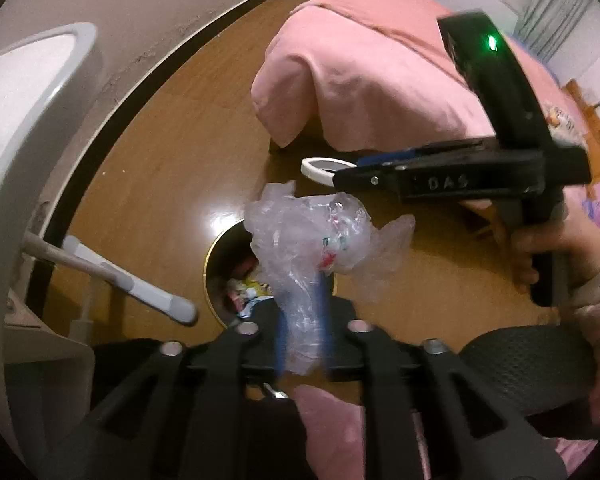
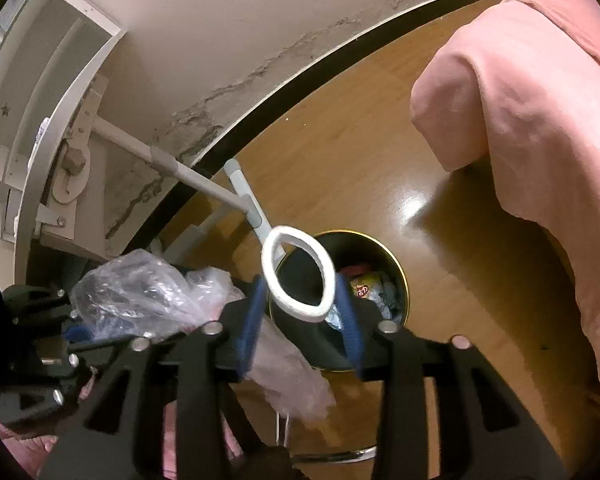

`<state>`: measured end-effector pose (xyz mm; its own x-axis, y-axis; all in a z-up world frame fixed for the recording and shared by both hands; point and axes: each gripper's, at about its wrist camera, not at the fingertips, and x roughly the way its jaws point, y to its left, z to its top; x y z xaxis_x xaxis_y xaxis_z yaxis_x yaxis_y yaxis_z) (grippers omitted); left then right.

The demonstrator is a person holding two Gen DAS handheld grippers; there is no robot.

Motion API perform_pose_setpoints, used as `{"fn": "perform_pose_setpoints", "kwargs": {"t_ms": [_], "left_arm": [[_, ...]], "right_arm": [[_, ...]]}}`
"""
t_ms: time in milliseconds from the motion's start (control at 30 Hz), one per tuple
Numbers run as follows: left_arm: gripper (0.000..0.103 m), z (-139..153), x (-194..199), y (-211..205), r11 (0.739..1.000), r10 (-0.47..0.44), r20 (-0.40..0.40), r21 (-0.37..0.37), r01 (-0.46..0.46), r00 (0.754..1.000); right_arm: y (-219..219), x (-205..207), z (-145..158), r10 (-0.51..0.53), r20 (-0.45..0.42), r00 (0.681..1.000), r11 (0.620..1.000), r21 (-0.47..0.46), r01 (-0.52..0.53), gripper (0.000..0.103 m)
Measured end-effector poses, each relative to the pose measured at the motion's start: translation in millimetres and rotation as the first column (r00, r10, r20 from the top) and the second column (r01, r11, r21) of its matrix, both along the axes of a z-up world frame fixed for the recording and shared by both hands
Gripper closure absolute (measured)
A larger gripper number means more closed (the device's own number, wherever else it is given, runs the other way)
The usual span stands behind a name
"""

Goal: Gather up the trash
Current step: 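Carry the plastic bag and tape roll over the black bin and open both tools, then return both tools to the desk above the remaining trash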

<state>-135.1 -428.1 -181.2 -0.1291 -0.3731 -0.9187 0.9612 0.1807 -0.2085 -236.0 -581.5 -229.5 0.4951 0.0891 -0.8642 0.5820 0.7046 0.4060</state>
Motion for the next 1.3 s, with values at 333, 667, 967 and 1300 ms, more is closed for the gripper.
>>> {"fn": "perform_pose_setpoints", "kwargs": {"t_ms": [333, 667, 967, 1300], "left_arm": [[0.007, 50.8, -6.8, 20.2, 0.985, 0.004, 0.063, -0.170, 0.006, 0.998], [0.007, 158.3, 69.6, 118.0, 0.905, 0.280, 0.264, -0.394, -0.162, 0.923], [0.007, 148.7, 242.6, 344.4, 0.567, 0.823, 0.186, -0.339, -0.751, 0.537], [0.007, 121.9, 340.2, 420.0, 0.583, 0.812, 0.161, -0.186, -0.791, 0.561]], "right_arm": [[-14.3, -4.0, 16.7, -0.128, -0.022, 0.991, 0.985, -0.115, 0.125, 0.006], [-7.0, -20.7, 87.5, -0.214, 0.093, 0.972, 0.904, -0.359, 0.233, 0.006], [42.4, 63.2, 152.0, -0.031, 0.221, 0.975, 0.930, -0.352, 0.109, 0.006], [140.9, 184.2, 173.8, 0.216, 0.285, 0.934, 0.948, -0.291, -0.131, 0.006]]}}
